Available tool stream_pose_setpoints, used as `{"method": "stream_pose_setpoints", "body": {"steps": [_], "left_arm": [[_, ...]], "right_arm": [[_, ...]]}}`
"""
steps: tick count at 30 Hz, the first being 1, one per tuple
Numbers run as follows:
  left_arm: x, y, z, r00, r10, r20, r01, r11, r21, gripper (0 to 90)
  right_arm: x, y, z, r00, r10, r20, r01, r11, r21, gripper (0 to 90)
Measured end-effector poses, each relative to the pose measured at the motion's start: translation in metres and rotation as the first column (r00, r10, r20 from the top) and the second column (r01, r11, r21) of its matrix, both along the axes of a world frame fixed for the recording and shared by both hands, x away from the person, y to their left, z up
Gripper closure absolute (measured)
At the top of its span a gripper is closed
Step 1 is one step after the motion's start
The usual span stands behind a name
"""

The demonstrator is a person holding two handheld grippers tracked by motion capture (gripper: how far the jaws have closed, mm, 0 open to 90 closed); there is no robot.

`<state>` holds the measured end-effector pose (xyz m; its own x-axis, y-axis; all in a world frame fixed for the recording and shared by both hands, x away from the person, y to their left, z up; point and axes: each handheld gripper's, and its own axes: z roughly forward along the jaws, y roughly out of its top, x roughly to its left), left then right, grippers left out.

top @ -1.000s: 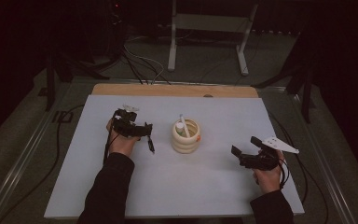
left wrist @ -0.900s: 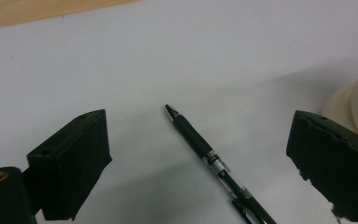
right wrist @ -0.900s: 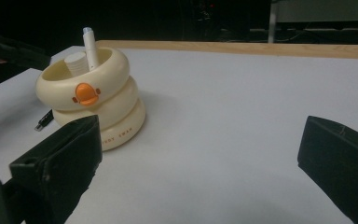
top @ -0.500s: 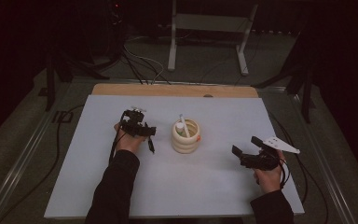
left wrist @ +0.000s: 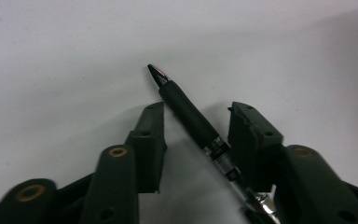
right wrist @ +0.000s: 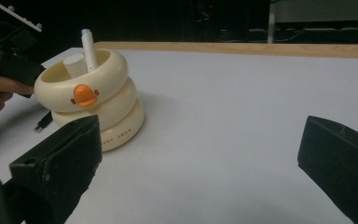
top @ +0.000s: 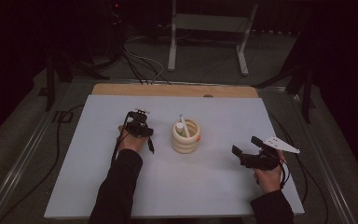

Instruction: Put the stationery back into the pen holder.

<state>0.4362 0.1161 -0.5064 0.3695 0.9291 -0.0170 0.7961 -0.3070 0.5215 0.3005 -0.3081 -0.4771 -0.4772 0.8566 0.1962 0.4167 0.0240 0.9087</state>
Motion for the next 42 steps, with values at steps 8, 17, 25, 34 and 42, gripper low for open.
{"method": "stream_pose_setpoints", "body": {"steps": [8, 17, 25, 34, 42], "left_arm": [[0.0, 0.0, 0.002, 0.9998, -0.017, -0.01, 0.017, 0.9993, 0.033, 77.2], [-0.002, 0.006, 0.007, 0.9985, -0.054, 0.013, 0.055, 0.997, -0.055, 80.9], [-0.01, 0.011, 0.025, 0.9943, -0.082, 0.068, 0.089, 0.9897, -0.112, 80.8], [-0.017, 0.017, 0.041, 0.988, -0.103, 0.115, 0.121, 0.9792, -0.163, 80.8], [-0.022, 0.021, 0.051, 0.9821, -0.114, 0.15, 0.141, 0.9731, -0.182, 80.8]], "right_arm": [[0.0, 0.001, 0.0, 1.0, 0.002, -0.002, -0.002, 1.0, -0.001, 0.0], [0.0, 0.0, 0.0, 1.0, -0.002, -0.004, 0.002, 1.0, 0.003, 0.0], [0.0, 0.0, 0.0, 1.0, 0.0, -0.003, 0.0, 1.0, 0.0, 0.0], [0.0, 0.001, 0.0, 1.0, 0.002, -0.001, -0.002, 1.0, 0.0, 0.0], [0.0, 0.001, -0.001, 1.0, 0.005, -0.002, -0.005, 1.0, 0.0, 0.0]]}}
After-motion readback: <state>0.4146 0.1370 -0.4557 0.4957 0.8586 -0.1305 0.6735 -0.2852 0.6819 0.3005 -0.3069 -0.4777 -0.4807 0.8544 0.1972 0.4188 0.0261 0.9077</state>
